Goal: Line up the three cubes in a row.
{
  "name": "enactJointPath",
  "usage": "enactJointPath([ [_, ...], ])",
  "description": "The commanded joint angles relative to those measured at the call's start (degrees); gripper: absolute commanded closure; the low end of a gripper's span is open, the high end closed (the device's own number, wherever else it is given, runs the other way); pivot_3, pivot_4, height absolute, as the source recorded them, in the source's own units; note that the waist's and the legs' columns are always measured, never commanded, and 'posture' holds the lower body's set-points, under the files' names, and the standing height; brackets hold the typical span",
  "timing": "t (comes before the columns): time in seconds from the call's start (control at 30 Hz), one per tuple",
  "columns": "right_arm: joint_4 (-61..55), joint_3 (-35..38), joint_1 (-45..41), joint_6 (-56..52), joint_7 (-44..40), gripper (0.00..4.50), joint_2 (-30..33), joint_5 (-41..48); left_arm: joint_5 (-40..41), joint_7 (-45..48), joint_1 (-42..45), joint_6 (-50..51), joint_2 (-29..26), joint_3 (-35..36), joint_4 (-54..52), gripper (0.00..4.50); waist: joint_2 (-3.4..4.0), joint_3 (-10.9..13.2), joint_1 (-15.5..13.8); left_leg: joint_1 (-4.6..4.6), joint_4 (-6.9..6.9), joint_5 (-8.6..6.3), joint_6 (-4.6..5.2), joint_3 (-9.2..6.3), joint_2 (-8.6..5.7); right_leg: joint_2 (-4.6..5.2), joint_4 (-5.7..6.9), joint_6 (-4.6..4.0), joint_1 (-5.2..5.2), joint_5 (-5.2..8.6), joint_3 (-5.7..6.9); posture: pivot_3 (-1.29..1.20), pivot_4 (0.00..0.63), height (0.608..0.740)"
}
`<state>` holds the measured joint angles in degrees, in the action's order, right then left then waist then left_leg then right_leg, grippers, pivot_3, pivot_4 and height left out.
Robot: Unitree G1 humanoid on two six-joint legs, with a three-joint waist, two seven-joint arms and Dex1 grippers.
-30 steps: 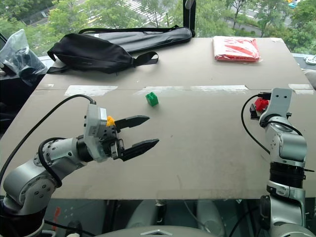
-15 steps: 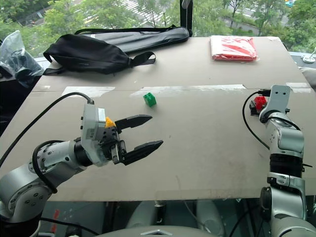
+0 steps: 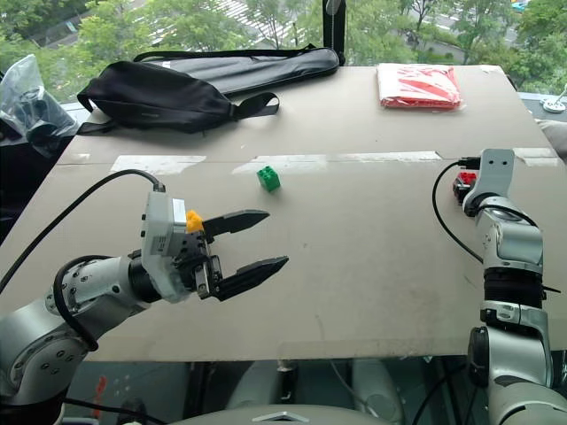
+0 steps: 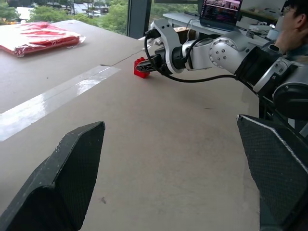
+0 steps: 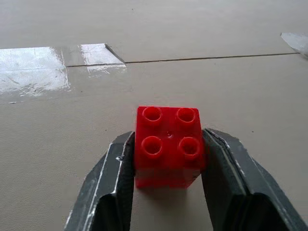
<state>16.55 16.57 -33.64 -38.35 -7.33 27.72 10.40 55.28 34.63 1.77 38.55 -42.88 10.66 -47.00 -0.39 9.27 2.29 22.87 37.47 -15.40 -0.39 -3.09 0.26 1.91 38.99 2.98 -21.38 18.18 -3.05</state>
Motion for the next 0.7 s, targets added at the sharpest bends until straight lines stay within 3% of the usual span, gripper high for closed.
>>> enactJointPath([
  [0.03, -1.9, -0.1, -0.1, 0.6, -1.1, 3.22, 1.7, -0.5, 0.4, -0.1, -0.3, -1.2, -0.4, 1.0, -2.1, 0.0, 0.0, 0.0, 0.0, 0.0, 0.0, 0.0, 0.0, 0.0, 0.0, 0.0, 0.0, 0.0, 0.0, 0.0, 0.0, 0.0, 0.15, 0.74],
  [0.17, -5.8, -0.5, 0.9, -1.3, -6.6, 3.22, 3.4, 2.1, 0.0, -0.6, -1.0, -1.2, -0.2, 1.1, -1.6, 0.0, 0.0, 0.0, 0.0, 0.0, 0.0, 0.0, 0.0, 0.01, 0.0, 0.0, 0.0, 0.0, 0.0, 0.0, -0.01, 0.0, 0.15, 0.74],
  [0.4, -29.8, -7.3, 9.3, -2.2, -32.0, 3.22, 9.3, 15.3, -5.2, 1.4, -9.7, -7.0, 2.5, 3.8, -0.1, 0.0, 0.02, 0.0, 0.2, 0.02, -0.05, -0.05, 0.08, 0.02, 0.09, 0.0, -0.06, 0.0, -0.04, 0.0, -0.05, 0.0, 0.15, 0.74],
  [0.53, -38.2, -14.5, 10.8, -1.4, -43.9, 3.22, 13.3, 19.2, -9.1, 15.0, -20.3, -13.0, -0.9, 6.9, 2.2, 0.0, -0.01, 0.0, 0.0, 0.0, -0.04, -0.14, 0.24, -0.04, 0.11, 0.01, -0.08, -0.01, 0.01, 0.0, 0.03, 0.0, 0.15, 0.74],
  [0.7, -39.4, -21.4, 10.7, 4.3, -51.4, 3.22, 15.9, 16.7, -8.3, 19.3, -23.6, -14.5, -2.0, 10.9, 3.7, 0.0, -0.02, 0.0, -0.7, -0.13, 0.15, -0.16, 0.27, -0.33, 0.07, 0.03, -0.09, -0.04, 0.25, 0.0, 0.36, 0.0, 0.15, 0.74],
])
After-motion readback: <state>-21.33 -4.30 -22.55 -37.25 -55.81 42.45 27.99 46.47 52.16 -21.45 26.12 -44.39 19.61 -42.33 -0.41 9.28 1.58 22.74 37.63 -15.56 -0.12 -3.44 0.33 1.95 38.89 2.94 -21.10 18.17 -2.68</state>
